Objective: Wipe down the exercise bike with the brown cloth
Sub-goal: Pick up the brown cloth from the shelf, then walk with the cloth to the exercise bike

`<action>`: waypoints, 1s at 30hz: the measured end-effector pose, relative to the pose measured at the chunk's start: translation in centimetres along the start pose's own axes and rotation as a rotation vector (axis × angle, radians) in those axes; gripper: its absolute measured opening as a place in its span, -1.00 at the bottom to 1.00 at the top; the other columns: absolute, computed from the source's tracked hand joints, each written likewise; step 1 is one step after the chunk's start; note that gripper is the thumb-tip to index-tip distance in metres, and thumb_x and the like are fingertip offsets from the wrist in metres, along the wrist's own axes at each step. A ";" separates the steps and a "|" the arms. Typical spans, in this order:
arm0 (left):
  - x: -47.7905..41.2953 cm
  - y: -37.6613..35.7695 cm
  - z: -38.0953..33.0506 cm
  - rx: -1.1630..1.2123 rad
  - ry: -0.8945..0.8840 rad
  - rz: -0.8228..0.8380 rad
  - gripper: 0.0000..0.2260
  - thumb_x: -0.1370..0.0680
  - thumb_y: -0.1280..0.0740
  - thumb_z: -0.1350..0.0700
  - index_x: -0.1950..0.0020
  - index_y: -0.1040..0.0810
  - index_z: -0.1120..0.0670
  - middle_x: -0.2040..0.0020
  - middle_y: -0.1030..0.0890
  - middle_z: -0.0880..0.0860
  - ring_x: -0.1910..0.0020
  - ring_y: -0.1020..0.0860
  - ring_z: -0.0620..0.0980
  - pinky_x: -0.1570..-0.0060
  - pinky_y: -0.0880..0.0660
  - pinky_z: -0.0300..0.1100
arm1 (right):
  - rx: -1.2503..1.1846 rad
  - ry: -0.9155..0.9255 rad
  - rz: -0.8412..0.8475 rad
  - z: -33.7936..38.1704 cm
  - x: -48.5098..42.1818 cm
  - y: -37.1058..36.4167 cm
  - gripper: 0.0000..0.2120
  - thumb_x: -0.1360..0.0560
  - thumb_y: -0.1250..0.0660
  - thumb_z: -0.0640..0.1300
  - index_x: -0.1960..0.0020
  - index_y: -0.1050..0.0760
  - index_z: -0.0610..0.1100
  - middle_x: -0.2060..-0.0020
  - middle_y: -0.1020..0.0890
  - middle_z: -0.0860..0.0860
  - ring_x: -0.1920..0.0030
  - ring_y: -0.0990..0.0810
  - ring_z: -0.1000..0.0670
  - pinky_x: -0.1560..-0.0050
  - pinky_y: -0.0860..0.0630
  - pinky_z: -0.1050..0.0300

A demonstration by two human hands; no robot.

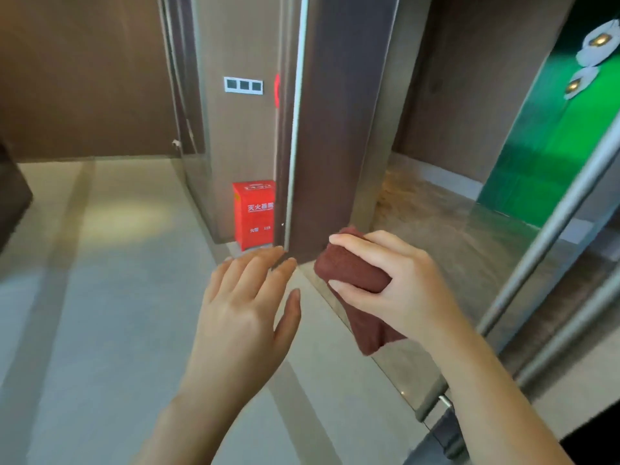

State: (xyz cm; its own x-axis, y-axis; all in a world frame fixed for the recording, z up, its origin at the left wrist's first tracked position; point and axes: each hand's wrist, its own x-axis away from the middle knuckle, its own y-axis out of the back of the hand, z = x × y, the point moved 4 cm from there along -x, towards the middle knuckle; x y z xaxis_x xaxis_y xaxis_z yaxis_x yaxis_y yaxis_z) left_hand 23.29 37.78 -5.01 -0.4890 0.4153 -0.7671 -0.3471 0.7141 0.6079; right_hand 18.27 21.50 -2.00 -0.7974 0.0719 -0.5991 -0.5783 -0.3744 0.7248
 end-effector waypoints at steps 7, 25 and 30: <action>7.0 7.9 11.1 -0.248 0.325 0.028 -0.69 -0.50 -0.18 0.06 -0.08 -0.59 0.20 -0.09 -0.61 0.15 -0.08 -0.55 0.16 -0.09 -0.43 0.07 | -0.250 0.215 0.134 10.6 -4.3 -13.2 -0.55 -0.36 -0.37 0.10 -0.23 -0.50 0.05 -0.03 -0.60 0.07 0.01 -0.58 0.06 0.01 -0.54 0.20; 15.3 24.5 39.7 -0.743 0.831 -0.103 -0.74 -0.44 -0.29 0.10 -0.06 -0.60 0.18 -0.07 -0.63 0.14 -0.07 -0.57 0.17 -0.11 -0.47 0.16 | -0.598 0.596 0.348 37.8 -17.5 -41.5 -0.49 -0.39 -0.26 0.21 -0.26 -0.48 0.00 0.07 -0.59 0.04 0.15 -0.55 0.04 0.18 -0.40 0.38; 18.7 29.8 45.6 -0.857 0.940 -0.141 -0.74 -0.45 -0.29 0.11 -0.08 -0.60 0.18 -0.08 -0.62 0.13 -0.08 -0.56 0.16 -0.14 -0.42 0.09 | -0.696 0.694 0.404 47.0 -19.1 -47.6 -0.53 -0.39 -0.37 0.13 -0.26 -0.48 0.01 0.04 -0.61 -0.03 0.12 -0.57 0.00 0.14 -0.52 0.23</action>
State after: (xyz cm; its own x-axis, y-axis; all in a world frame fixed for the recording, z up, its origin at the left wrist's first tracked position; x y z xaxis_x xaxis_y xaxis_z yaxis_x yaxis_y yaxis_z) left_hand 40.28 92.51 -10.54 -0.6590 -0.4408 -0.6094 -0.6730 -0.0162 0.7394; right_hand 52.91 81.39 -9.11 -0.5087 -0.6368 -0.5794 0.1089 -0.7152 0.6904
